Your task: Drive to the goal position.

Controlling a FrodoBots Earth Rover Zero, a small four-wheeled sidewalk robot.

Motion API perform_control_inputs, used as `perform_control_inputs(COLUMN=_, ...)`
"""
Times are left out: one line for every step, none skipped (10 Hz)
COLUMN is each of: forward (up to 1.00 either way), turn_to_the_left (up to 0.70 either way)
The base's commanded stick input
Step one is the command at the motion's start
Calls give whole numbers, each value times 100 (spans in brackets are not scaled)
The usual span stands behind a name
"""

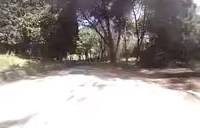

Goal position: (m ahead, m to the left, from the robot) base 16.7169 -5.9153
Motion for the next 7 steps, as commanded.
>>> perform_control_inputs(forward=85, turn_to_the_left=0)
perform_control_inputs(forward=85, turn_to_the_left=0)
perform_control_inputs(forward=85, turn_to_the_left=0)
perform_control_inputs(forward=85, turn_to_the_left=0)
perform_control_inputs(forward=85, turn_to_the_left=0)
perform_control_inputs(forward=85, turn_to_the_left=0)
perform_control_inputs(forward=85, turn_to_the_left=0)
